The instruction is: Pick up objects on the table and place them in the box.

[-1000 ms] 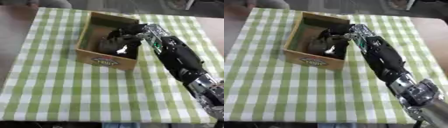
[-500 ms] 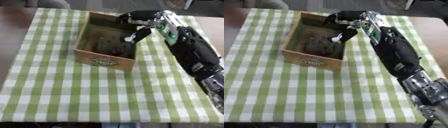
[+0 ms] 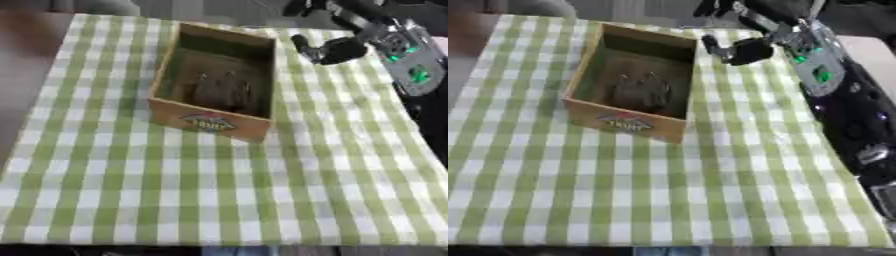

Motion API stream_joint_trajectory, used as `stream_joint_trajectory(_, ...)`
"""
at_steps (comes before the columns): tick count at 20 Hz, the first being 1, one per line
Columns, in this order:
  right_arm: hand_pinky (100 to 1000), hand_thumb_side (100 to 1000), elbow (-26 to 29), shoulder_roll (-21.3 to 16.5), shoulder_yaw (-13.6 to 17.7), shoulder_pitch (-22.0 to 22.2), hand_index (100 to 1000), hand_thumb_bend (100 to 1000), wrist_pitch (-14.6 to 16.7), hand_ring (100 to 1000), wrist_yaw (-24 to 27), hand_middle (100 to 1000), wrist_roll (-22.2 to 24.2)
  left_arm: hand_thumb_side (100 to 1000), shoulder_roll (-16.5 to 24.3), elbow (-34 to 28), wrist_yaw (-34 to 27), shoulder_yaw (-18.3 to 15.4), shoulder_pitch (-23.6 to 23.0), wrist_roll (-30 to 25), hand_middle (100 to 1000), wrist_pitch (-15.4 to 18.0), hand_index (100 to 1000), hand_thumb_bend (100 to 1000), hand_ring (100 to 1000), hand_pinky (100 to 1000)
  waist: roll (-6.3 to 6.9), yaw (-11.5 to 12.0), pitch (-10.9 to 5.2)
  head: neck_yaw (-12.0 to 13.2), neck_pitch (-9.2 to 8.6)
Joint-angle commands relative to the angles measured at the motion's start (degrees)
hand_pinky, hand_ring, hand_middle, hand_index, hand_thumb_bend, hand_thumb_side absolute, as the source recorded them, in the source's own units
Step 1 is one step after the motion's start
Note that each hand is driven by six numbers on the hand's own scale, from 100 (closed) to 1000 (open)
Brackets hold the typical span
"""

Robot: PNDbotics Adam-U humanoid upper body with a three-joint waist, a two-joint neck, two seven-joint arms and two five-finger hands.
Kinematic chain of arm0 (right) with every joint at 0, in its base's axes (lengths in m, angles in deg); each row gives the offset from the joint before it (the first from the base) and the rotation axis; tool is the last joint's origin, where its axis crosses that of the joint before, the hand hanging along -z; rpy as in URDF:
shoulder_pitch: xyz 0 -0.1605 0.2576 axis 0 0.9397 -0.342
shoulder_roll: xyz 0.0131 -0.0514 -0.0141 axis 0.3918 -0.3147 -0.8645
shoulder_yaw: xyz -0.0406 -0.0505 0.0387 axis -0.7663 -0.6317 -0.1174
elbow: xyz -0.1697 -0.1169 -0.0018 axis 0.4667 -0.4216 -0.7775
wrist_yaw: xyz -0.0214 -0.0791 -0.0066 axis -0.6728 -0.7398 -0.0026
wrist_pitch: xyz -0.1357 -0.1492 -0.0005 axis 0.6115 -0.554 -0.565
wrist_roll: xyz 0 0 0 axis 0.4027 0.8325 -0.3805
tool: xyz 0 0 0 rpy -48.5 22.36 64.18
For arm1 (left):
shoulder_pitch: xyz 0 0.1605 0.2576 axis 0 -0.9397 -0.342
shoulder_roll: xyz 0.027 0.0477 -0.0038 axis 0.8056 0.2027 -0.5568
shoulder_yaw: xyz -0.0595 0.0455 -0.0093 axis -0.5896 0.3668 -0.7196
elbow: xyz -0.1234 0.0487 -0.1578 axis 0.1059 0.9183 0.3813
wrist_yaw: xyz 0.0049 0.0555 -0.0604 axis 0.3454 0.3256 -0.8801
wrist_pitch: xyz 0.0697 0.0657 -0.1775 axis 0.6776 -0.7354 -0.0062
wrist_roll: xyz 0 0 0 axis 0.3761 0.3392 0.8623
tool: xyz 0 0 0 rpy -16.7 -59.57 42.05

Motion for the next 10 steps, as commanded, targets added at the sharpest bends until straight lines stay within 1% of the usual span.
stream_joint_trajectory(1, 657, 604, 5.9, -1.5, 2.4, 2.5, 808, 100, -6.9, 723, 13.3, 744, -5.1, 643, 1.2, -1.1, 0.6, -0.8, 0.2, 0.5, 549, 0.0, 571, 100, 662, 552, 0.24, -0.5, -0.59, 0.8, -0.42)
stream_joint_trajectory(2, 643, 666, 7.3, -1.1, 3.0, 4.0, 799, 100, -8.6, 713, 16.6, 738, -6.1, 646, 1.1, -1.1, 0.7, -0.9, 0.2, 0.6, 549, -0.1, 571, 100, 662, 552, 0.27, -0.8, -0.45, 0.9, -0.53)
stream_joint_trajectory(3, 642, 678, 9.0, -0.3, 3.8, 5.8, 796, 100, -10.0, 712, 19.9, 737, -7.2, 646, 1.0, -1.1, 0.7, -1.0, 0.1, 0.6, 549, -0.1, 571, 100, 662, 552, 0.29, -1.2, -0.34, 1.1, -0.62)
stream_joint_trajectory(5, 638, 702, 12.1, 0.9, 5.4, 9.0, 791, 100, -12.1, 709, 24.7, 735, -8.7, 647, 0.9, -1.1, 0.9, -1.1, -0.1, 0.7, 549, -0.2, 571, 100, 662, 552, 0.25, -1.5, -0.22, 1.4, -0.76)
stream_joint_trajectory(6, 638, 702, 13.6, 1.3, 6.0, 10.2, 791, 100, -12.9, 709, 26.2, 735, -9.2, 647, 0.9, -1.1, 0.9, -1.2, -0.1, 0.7, 549, -0.2, 571, 100, 662, 552, 0.22, -1.5, -0.2, 1.5, -0.8)
stream_joint_trajectory(8, 635, 739, 16.0, 3.0, 7.3, 12.6, 786, 100, -14.2, 705, 28.6, 732, -10.2, 649, 0.8, -1.1, 1.0, -1.4, -0.3, 0.9, 548, -0.2, 570, 100, 662, 552, 0.2, -1.7, -0.03, 1.9, -0.96)
stream_joint_trajectory(10, 635, 755, 18.0, 4.6, 8.1, 14.2, 785, 100, -15.3, 706, 29.8, 731, -10.6, 653, 0.7, -1.1, 1.1, -1.4, -0.4, 1.0, 549, -0.3, 570, 100, 662, 552, 0.19, -2.0, 0.1, 2.1, -0.93)
